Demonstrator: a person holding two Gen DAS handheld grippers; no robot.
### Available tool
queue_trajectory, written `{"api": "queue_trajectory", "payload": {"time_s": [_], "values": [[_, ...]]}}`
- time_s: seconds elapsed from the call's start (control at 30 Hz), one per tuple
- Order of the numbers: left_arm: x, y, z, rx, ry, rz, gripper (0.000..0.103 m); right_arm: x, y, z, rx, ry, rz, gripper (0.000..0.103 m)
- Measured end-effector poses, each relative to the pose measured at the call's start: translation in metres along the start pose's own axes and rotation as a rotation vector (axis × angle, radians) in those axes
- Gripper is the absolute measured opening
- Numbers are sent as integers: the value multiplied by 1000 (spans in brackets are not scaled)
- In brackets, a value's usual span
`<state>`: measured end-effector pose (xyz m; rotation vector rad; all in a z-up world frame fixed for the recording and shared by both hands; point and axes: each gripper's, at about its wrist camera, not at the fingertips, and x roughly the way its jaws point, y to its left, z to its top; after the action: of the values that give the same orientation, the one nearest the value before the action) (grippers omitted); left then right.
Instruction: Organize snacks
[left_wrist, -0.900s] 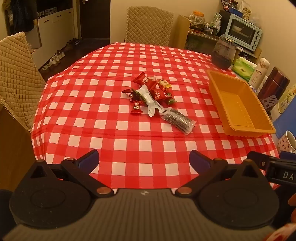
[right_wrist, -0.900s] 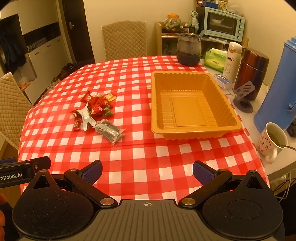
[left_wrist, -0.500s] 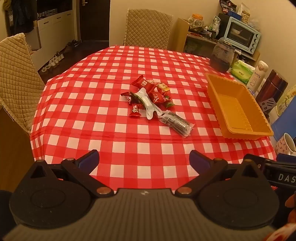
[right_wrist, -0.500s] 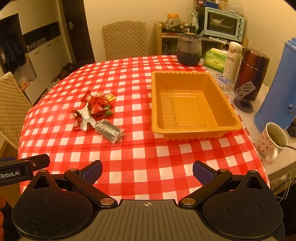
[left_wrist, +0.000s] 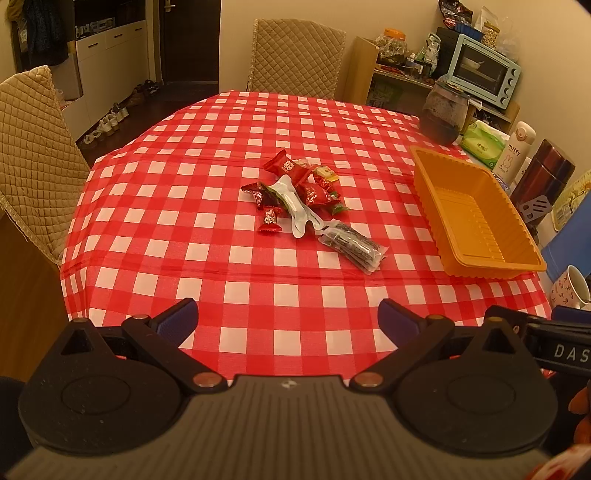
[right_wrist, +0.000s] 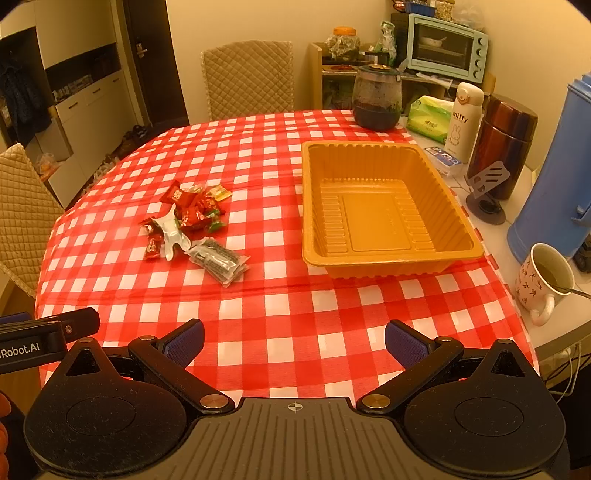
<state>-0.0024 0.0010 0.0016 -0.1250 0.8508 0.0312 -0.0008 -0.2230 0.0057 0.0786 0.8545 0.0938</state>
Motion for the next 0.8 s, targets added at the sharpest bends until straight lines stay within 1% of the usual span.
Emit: {"api": "queue_trajectory", "payload": {"time_s": [0.37,0.8], "values": [[-1,-2,-1,29,-8,10,103,0,0,0,0,-1,-2,103],[0,-3,0,26,-8,7,103,0,-2,1,1,-3,-3,103]]}}
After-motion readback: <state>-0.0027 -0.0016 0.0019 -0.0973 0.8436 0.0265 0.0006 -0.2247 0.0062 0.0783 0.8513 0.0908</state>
